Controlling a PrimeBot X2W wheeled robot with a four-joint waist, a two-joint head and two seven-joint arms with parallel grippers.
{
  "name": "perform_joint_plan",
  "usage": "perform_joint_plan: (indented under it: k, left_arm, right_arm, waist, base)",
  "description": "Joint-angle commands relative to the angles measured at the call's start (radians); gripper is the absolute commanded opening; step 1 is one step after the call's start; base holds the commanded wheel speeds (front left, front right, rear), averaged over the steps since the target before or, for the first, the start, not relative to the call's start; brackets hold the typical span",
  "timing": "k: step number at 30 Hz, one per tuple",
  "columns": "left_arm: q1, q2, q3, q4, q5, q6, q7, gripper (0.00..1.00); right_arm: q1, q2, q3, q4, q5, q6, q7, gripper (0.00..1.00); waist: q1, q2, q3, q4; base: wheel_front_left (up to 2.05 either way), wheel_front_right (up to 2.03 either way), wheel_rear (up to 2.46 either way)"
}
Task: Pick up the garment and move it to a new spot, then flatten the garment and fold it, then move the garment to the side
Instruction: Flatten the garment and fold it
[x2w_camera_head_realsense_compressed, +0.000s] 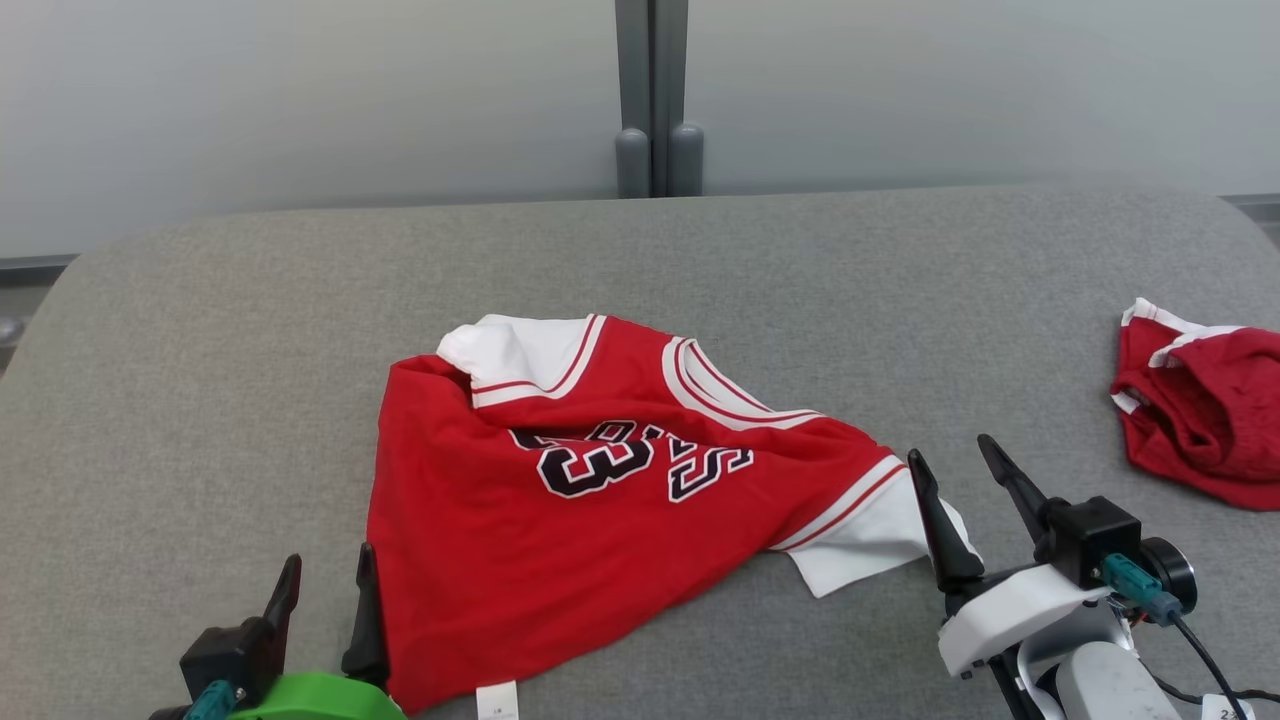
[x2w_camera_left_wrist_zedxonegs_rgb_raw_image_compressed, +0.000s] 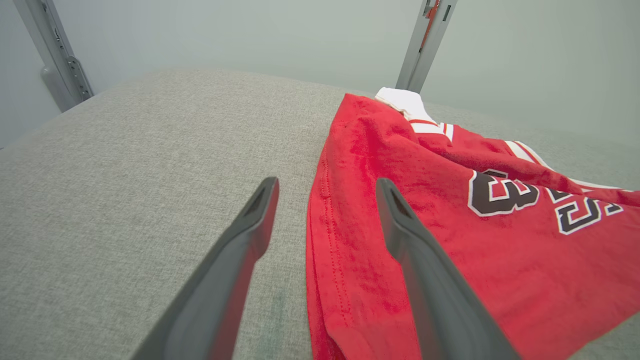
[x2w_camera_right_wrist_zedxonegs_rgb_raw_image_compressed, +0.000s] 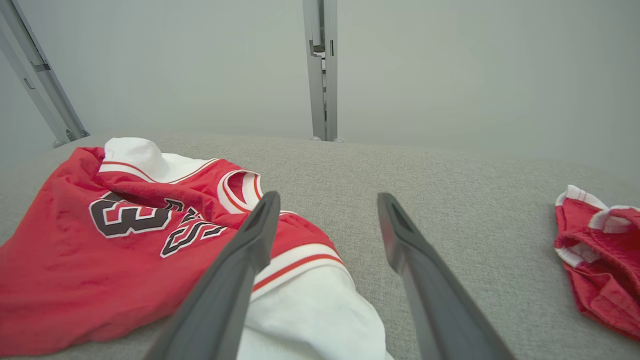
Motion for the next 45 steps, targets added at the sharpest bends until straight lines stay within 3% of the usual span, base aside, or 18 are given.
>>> perform_joint_plan:
  k: [1,19,25,34,42,43,44,45]
  left_arm:
    - [-0.013,-0.002,0.001,-0.002,0.015,-0.003,0.0,1.0]
    - [0.043,-0.01,-0.045,0.079,-0.031,-0.003,0.0,1.0]
    - [-0.07,0.006,-0.069,0.145,-0.033,-0.003,0.0,1.0]
    - [-0.323,0.09,-0.137,0.403,-0.054,-0.003,0.0,1.0]
    - [-0.443,0.106,-0.252,0.575,-0.151,-0.003,0.0,1.0]
    - [-0.454,0.108,-0.267,0.594,-0.164,-0.003,0.001,0.43]
    - [-0.464,0.111,-0.276,0.603,-0.173,-0.003,0.001,0.0]
    - [-0.477,0.112,-0.291,0.606,-0.187,-0.003,0.001,0.0]
  right_arm:
    - [0.011,-0.003,-0.003,-0.01,-0.005,-0.002,-0.001,1.0]
    - [0.041,-0.003,0.005,0.014,0.013,-0.002,-0.001,1.0]
    - [0.015,-0.004,0.018,0.015,-0.001,-0.002,-0.001,1.0]
    - [-0.023,-0.004,0.041,0.018,-0.017,-0.002,-0.001,1.0]
    - [-0.056,-0.003,0.053,0.019,-0.019,-0.002,-0.001,1.0]
    - [-0.06,-0.004,0.053,0.017,-0.021,-0.002,-0.001,1.0]
    - [-0.064,-0.004,0.054,0.016,-0.021,-0.002,-0.001,1.0]
    - [-0.069,-0.003,0.055,0.014,-0.022,-0.002,-0.001,1.0]
  waist:
    - [0.0,0.0,0.001,-0.006]
    - [0.0,0.0,0.006,-0.016]
    - [0.0,0.0,0.038,-0.025]
    - [0.0,0.0,0.112,-0.067]
    - [0.0,0.0,0.172,-0.1]
    - [0.0,0.0,0.178,-0.103]
    - [0.0,0.0,0.184,-0.105]
    - [0.0,0.0,0.19,-0.108]
  base:
    - [0.0,0.0,0.0]
    - [0.0,0.0,0.0]
    - [0.0,0.0,0.0]
    - [0.0,0.0,0.0]
    - [0.0,0.0,0.0]
    - [0.0,0.0,0.0]
    - [0.0,0.0,0.0]
    - [0.0,0.0,0.0]
